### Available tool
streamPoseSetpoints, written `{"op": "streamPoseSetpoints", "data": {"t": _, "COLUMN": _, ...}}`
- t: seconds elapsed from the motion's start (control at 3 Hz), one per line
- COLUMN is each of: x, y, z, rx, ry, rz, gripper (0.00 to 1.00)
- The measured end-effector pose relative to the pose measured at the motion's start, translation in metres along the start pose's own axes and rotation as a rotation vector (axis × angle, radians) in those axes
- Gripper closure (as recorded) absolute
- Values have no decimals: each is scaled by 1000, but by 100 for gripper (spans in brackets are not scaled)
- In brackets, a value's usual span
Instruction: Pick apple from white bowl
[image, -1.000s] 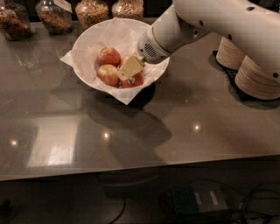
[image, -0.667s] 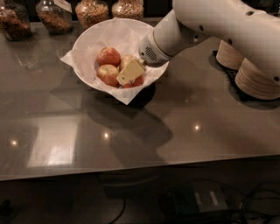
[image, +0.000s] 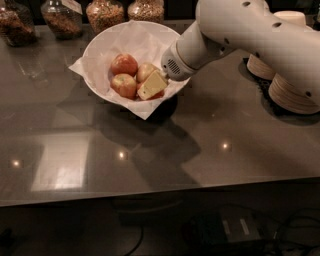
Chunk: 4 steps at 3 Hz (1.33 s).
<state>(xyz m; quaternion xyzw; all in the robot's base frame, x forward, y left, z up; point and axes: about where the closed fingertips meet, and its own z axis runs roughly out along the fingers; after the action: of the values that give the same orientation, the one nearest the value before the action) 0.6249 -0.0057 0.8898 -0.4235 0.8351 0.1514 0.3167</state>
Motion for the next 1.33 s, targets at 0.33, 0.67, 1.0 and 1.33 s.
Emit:
{"op": "streamPoseSetpoints", "data": {"t": 0.33, "x": 2, "y": -4, "z": 9, "rx": -5, "ry": 7, "rz": 8, "gripper": 34}}
{"op": "streamPoseSetpoints", "data": {"t": 0.67, "x": 4, "y": -4, "z": 14, "rx": -12, "ry": 13, "rz": 11, "gripper": 34}}
{"op": "streamPoseSetpoints", "data": {"t": 1.0, "x": 7, "y": -3, "z": 20, "rx": -23, "ry": 23, "rz": 13, "gripper": 35}}
{"op": "streamPoseSetpoints", "data": {"t": 1.33, "x": 11, "y": -2, "z": 28, "rx": -40, "ry": 37, "rz": 11, "gripper": 36}}
